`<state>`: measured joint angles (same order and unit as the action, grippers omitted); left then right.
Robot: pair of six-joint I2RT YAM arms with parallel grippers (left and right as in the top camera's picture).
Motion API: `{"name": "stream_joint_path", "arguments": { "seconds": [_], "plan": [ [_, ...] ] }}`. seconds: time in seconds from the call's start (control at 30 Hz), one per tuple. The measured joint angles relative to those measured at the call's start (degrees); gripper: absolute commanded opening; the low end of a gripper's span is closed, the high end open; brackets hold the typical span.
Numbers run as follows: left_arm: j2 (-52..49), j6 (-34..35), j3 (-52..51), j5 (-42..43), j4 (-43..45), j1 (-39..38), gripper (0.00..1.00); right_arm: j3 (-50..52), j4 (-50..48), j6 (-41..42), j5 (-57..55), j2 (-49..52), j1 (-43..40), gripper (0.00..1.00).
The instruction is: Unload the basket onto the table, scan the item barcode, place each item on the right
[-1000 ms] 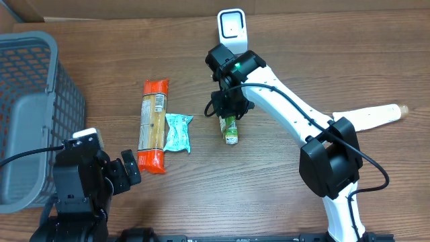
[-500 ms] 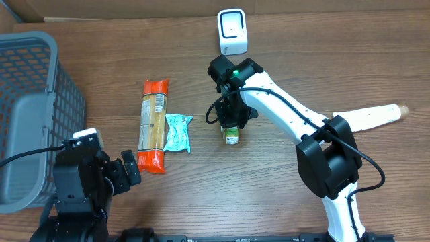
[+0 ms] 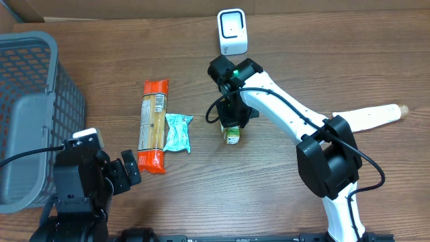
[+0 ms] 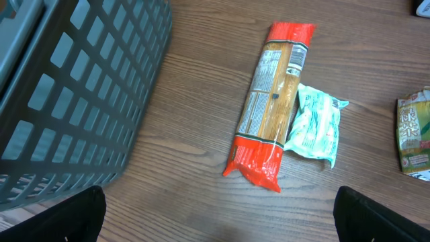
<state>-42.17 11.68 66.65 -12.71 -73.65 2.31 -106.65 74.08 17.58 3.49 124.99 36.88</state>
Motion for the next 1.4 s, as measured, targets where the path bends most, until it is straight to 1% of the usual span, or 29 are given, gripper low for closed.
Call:
{"name": "stream_joint_path", "arguments": {
  "seconds": [0.23, 0.47, 0.77, 1.1, 1.4],
  "plan": [
    [0.0, 0.0, 0.0, 0.0, 0.0, 0.0, 1.0, -0.2, 0.2, -0.4, -0.1, 0.0, -0.3, 0.04],
    [0.0, 0.0, 0.0, 0.0, 0.0, 0.0, 1.0, -3.7, 1.2, -1.1, -0.6, 0.0, -0.5, 0.04],
    [0.0, 0.0, 0.0, 0.0, 0.0, 0.0, 0.99, -3.6, -0.1, -1.1, -0.7, 0.0, -0.5, 0.04],
    [0.0, 0.0, 0.0, 0.0, 0.0, 0.0, 1.0, 1.1, -4.1, -1.1, -0.8, 0.0, -0.5, 0.04],
    [0.0, 0.0, 0.0, 0.0, 0.0, 0.0, 1.0, 10.0, -13.0, -1.1, 4.5, 0.0, -0.5, 0.04]
  ]
}}
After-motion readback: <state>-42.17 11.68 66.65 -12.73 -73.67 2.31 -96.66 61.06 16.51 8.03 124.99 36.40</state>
